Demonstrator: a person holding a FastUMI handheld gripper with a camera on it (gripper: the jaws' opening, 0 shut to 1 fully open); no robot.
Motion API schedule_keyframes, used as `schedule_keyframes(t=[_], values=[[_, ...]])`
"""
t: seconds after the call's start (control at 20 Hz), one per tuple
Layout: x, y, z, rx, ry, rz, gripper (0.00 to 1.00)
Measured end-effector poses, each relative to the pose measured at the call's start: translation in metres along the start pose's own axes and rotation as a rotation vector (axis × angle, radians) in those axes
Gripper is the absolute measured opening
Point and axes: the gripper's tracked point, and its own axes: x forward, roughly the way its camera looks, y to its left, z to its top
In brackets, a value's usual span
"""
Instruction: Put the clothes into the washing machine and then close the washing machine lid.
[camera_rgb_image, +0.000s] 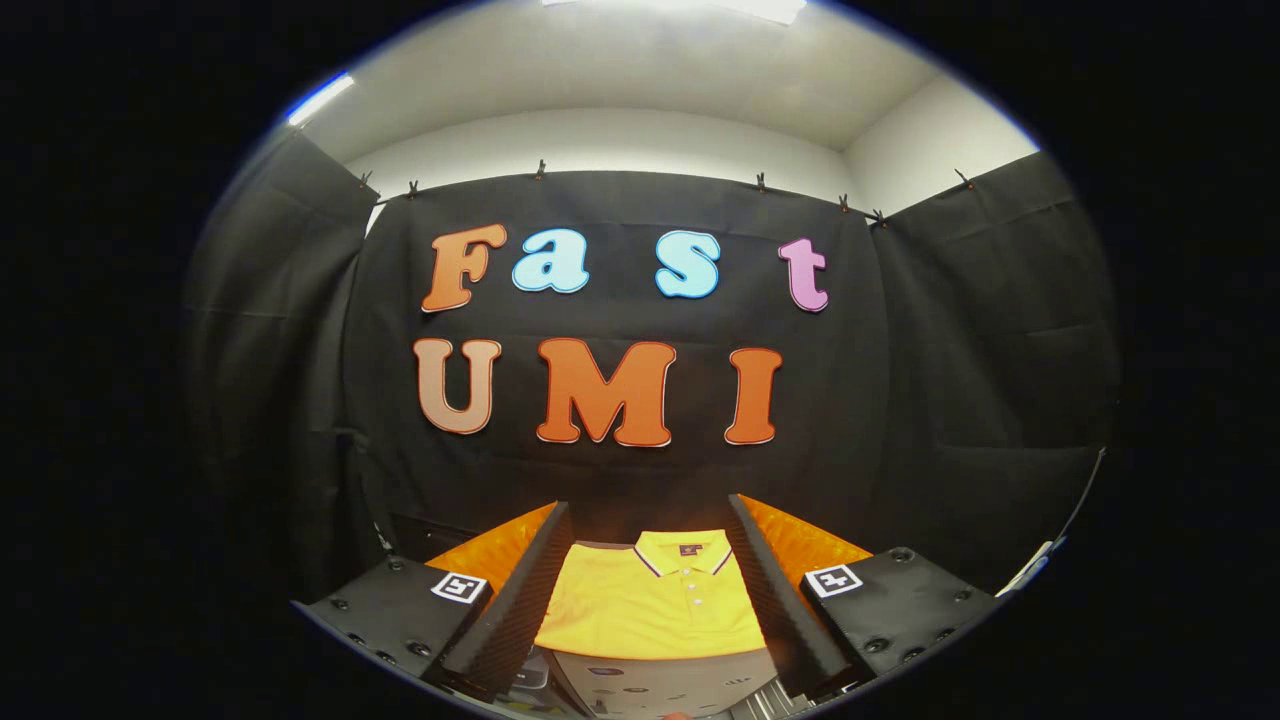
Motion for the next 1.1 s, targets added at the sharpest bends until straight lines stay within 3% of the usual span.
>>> schedule_keyframes(t=[0.6,1.1], values=[[0.028,0.006,-0.004,-0.016,0.009,-0.037,1.00],[0.127,-0.040,-0.077,-0.007,0.196,-0.076,1.00]])
